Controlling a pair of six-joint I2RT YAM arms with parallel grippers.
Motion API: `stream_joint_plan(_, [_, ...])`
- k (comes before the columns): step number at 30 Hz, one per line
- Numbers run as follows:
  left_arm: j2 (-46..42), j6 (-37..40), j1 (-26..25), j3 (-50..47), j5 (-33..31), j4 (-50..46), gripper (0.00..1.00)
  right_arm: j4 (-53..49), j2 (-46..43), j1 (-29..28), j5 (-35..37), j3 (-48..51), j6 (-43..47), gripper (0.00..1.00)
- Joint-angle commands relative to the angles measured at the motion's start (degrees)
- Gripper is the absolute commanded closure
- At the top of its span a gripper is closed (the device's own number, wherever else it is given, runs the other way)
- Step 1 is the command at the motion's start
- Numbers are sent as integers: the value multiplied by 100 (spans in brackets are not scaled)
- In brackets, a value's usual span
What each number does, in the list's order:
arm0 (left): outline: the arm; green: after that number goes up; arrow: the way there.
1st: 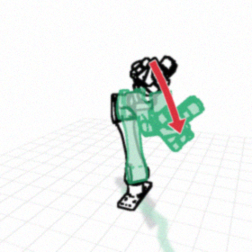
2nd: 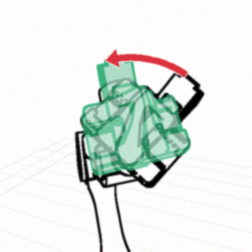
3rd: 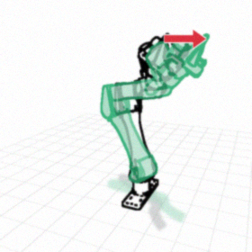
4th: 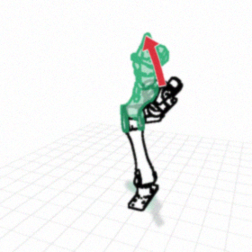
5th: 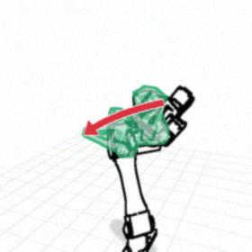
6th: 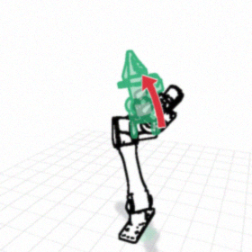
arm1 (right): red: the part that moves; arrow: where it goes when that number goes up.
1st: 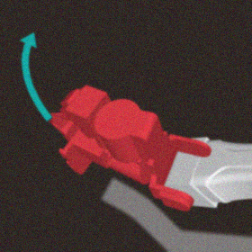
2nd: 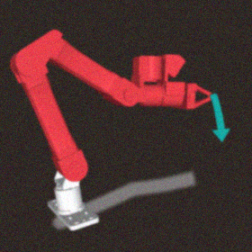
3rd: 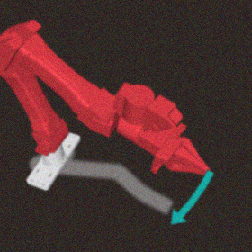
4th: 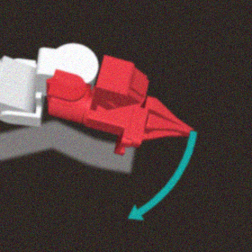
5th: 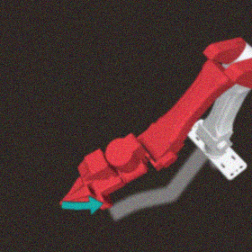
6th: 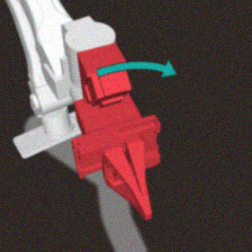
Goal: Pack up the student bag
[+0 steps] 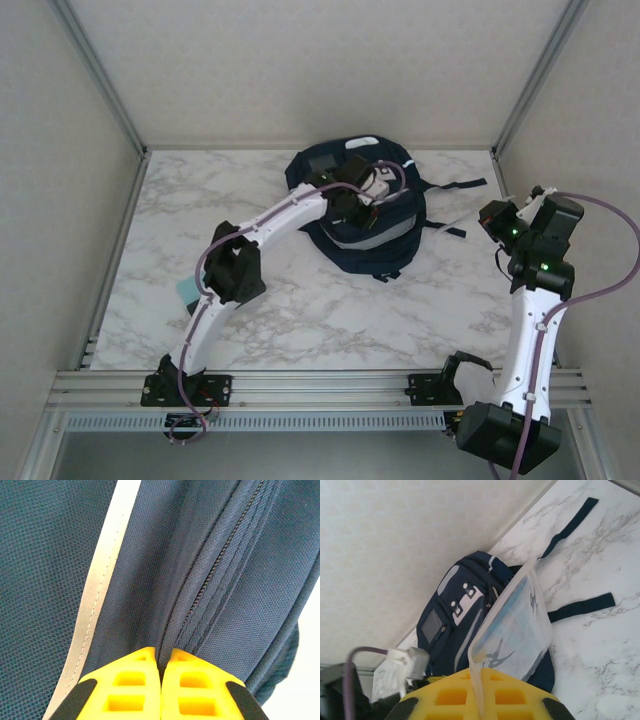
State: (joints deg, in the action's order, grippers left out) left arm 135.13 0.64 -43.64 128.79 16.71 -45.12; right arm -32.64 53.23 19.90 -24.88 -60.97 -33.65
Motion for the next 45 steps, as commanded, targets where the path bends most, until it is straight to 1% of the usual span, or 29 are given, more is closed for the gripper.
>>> stream_joint_plan(1, [-164,-899,458,556,989,-31,100,111,8,28,-114,-24,41,100])
stream_joint_plan(4, [-136,-1169,586,826,1299,32,100,812,149,-17,-739,261,-472,100])
stream_joint_plan(6, [-102,-1290,632,1024,1445,22,100,1432,276,-251,-1015,446,-792,100])
stream_joint_plan(9, [-40,-1345,653,1268,1508,-50,100,2052,584,-876,-941,457,-959,100])
stream_joint_plan(13, [-56,-1492,695,1289,1554,53,100,2787,1213,-1580,-854,384,-1347,100])
stream_joint_plan(17, [-75,-1617,730,1289,1615,155,100,3569,1760,-1997,-840,480,-1724,100])
stream_joint_plan(20, [-109,-1620,742,1275,1618,162,100,3830,2014,-2069,-706,794,-1900,100])
stream_joint_plan(25, [-238,-1698,746,1038,1716,278,100,4036,2224,-2068,-321,1645,-1868,100])
stream_joint_plan(29, [-489,-1877,745,485,1766,627,100,4119,2472,-2069,-143,2112,-1773,100])
stream_joint_plan(33, [-788,-2014,739,-24,1766,984,100,3966,2825,-2069,48,2278,-1721,100])
stream_joint_plan(37, [-951,-2016,669,-152,1769,1010,100,4485,3297,-2099,187,2233,-1944,100])
stream_joint_plan(41, [-1042,-1973,564,-150,1790,902,100,5109,4009,-2284,250,1725,-2317,100])
stream_joint_plan(45, [-1151,-1978,482,-188,1749,872,100,5705,4578,-2495,554,1260,-2832,100])
